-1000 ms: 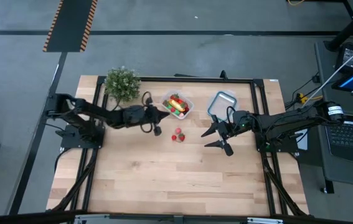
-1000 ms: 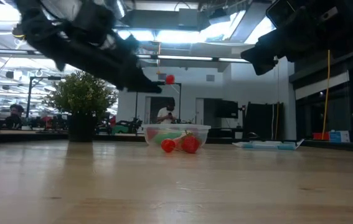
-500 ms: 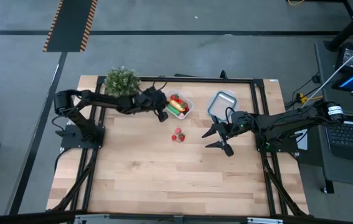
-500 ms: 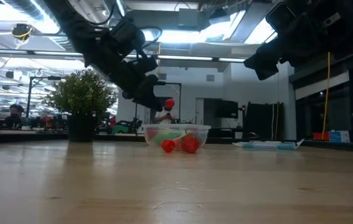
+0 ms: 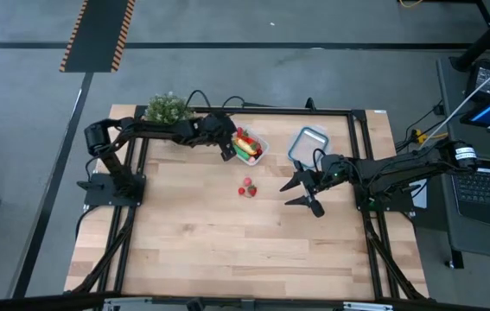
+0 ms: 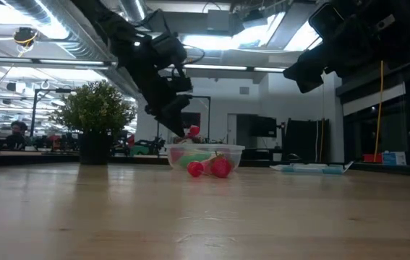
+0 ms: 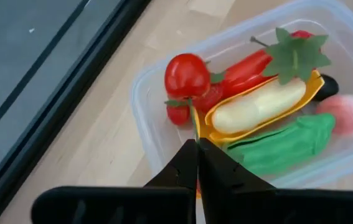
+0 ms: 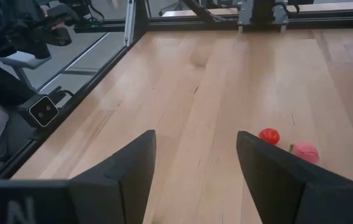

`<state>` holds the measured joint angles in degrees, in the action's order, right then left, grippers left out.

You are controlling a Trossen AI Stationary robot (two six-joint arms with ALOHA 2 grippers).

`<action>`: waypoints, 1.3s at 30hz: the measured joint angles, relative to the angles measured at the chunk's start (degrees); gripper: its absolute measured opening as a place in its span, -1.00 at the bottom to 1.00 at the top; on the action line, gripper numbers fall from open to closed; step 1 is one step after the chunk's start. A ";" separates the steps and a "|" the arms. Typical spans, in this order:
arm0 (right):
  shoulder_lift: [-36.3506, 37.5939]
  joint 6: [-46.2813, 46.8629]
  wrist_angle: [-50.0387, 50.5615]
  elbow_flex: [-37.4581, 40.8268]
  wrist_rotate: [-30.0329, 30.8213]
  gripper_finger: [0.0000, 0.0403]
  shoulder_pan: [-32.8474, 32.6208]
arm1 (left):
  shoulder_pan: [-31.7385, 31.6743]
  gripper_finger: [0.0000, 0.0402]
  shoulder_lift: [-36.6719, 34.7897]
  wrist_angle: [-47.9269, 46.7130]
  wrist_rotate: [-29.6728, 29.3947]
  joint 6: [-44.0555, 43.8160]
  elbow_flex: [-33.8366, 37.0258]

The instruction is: Pick and placing Produce into tupperware

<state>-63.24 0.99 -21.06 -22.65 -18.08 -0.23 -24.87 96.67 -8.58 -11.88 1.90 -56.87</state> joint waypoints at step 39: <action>0.00 0.04 0.35 0.00 0.01 0.12 0.00 | -2.29 -1.00 2.40 -8.41 5.55 2.88 -4.12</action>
<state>-63.24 1.04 -20.71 -22.65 -18.07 -0.23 -27.16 99.07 -16.99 -6.33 4.78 -60.99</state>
